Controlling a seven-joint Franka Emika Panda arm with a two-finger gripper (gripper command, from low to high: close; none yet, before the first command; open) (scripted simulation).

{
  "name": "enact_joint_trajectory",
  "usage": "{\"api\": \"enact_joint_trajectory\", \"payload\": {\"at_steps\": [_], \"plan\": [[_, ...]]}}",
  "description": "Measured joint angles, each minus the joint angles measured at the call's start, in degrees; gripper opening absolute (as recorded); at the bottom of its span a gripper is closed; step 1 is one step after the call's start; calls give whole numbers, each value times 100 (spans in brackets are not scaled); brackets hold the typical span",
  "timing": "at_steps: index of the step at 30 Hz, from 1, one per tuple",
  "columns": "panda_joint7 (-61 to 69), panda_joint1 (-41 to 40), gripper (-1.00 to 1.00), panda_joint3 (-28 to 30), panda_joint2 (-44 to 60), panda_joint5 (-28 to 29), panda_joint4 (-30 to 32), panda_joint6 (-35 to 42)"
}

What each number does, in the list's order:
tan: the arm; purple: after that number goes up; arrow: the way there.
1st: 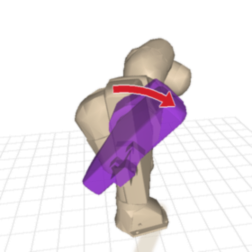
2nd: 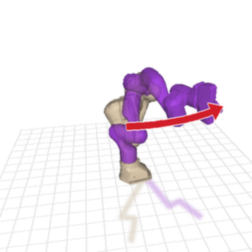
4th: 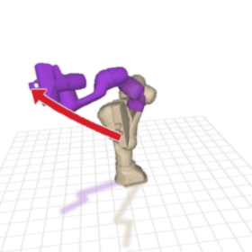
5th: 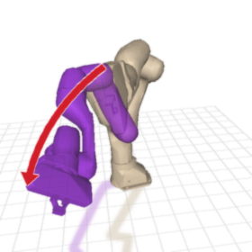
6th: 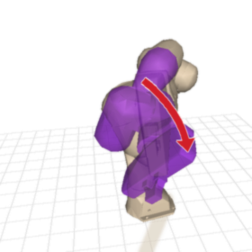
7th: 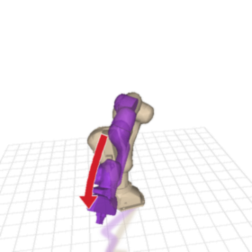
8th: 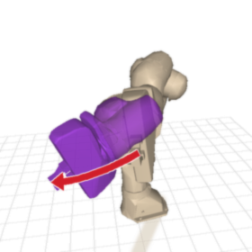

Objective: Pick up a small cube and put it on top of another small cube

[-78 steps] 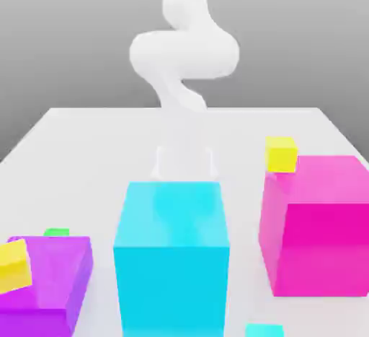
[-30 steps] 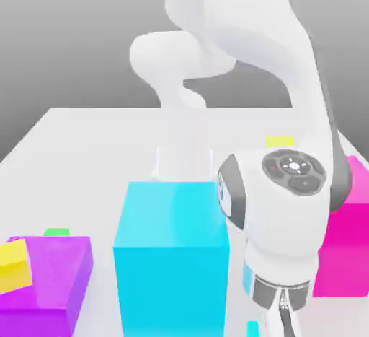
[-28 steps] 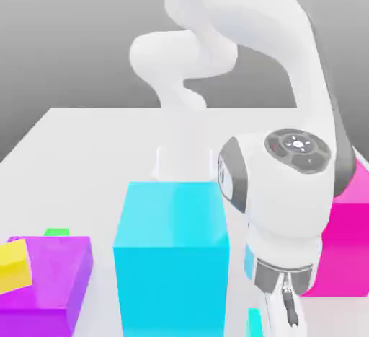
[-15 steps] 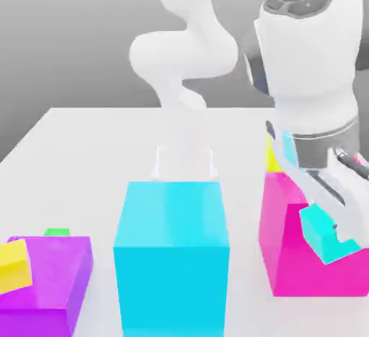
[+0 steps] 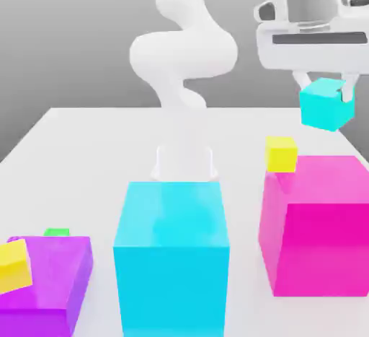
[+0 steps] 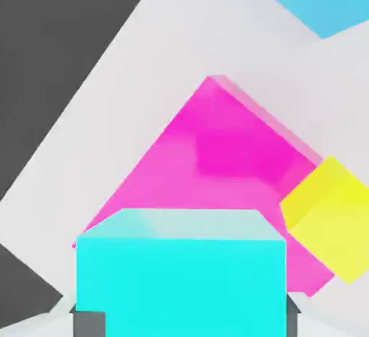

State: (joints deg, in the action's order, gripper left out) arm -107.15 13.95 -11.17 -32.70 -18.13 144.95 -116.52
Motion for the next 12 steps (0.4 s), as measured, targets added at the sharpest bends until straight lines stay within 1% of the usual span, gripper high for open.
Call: {"api": "enact_joint_trajectory", "payload": {"at_steps": [4,6,8,9,12], "plan": [[-141,-59,-100,-290,-580,569,399,376],[-231,-97,-100,-403,-554,689,700,167],[-249,-100,-100,-495,-409,672,1017,-266],[-240,-118,100,-555,-332,639,1167,-487],[-239,-118,100,-555,-332,639,1167,-487]]}}
